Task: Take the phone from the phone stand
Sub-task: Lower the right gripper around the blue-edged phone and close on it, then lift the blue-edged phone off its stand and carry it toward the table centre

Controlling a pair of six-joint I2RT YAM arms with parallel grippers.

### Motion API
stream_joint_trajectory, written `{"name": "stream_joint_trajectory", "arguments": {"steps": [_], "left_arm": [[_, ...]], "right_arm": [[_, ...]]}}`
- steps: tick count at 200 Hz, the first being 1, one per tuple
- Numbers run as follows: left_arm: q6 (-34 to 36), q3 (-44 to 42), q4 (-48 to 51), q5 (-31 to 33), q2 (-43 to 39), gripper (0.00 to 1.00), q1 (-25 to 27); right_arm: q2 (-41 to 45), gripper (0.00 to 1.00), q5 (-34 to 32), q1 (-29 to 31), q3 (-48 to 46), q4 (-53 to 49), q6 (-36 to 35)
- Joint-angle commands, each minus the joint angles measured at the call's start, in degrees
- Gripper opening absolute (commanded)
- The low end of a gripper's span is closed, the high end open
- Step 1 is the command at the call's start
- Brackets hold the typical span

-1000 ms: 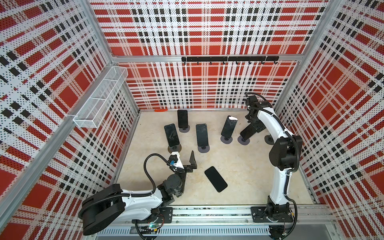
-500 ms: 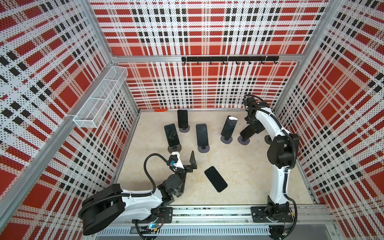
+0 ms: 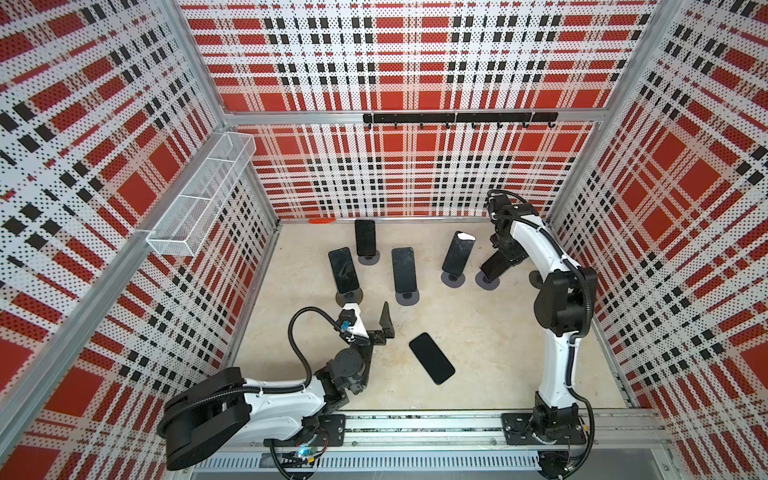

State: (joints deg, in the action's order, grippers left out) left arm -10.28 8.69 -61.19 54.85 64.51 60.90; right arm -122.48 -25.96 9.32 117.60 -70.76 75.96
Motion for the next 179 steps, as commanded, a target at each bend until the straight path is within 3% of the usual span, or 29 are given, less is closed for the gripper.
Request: {"name": "stream_joint_trajectory", "arguments": {"steps": [1,81,179], "left_arm": [[0.07,1.07,-0.4,0.21,0.36,0.98,0.13],[1.03,1.18,-0.37,0.87,0.43,0.98,0.15],[1.25,1.67,-0.32,-0.08,1.81,0.98,-0.18]], "right_arm": [[1.17,0.67,-1.39,0.34,0.35,-0.15,0.85],[4.17,0.68,-2.09,0.69,-0.42,-0.43,-0.33],[11.62,0.68,-2.2,1.45,-4.14,1.41,-9.6]]}}
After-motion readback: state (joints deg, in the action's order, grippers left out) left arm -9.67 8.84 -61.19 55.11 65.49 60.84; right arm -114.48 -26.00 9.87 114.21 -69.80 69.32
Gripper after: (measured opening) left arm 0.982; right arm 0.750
